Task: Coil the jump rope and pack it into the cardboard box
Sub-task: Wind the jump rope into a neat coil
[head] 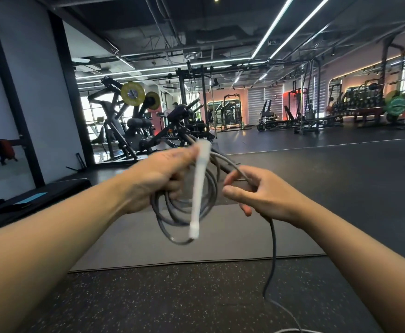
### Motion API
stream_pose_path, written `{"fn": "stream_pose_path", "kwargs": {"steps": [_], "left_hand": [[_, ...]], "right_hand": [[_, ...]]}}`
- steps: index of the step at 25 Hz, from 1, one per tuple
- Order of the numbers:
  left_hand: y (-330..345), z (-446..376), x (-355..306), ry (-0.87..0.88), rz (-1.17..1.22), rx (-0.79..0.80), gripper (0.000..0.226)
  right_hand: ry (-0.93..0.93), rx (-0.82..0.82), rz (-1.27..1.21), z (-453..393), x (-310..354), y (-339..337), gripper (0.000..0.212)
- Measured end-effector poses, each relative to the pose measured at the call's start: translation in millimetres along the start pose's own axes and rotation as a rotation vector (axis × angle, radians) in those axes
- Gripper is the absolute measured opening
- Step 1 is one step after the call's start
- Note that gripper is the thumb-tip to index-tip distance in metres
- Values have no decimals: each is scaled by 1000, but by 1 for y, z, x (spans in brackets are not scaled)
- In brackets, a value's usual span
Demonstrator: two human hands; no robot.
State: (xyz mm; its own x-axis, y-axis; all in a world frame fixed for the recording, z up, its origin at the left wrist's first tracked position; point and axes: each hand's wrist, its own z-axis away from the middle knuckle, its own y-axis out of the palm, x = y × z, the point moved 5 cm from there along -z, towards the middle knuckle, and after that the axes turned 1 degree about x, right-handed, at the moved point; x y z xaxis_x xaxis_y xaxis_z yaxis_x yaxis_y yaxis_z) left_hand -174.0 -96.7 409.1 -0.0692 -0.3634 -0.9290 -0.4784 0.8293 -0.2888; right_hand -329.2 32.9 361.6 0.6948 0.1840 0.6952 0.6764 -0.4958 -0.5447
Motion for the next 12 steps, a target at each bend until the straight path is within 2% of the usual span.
{"fn": "stream_pose_path", "kwargs": {"steps": [3,6,9,12], "left_hand": [[-30,-1,-7,123,296,-264,36],[-29,0,6,148,556,-457,33],[-6,-4,17,141,747,-553,34],[13,-4,20,132,810,-578,33]], "right_hand": [[121,-45,-258,13,-22,6,53],[152,-29,-501,14,-17,38,69],[147,-31,-709,5,1,81,62],[152,-203,-917,-5,5,93,55]]}}
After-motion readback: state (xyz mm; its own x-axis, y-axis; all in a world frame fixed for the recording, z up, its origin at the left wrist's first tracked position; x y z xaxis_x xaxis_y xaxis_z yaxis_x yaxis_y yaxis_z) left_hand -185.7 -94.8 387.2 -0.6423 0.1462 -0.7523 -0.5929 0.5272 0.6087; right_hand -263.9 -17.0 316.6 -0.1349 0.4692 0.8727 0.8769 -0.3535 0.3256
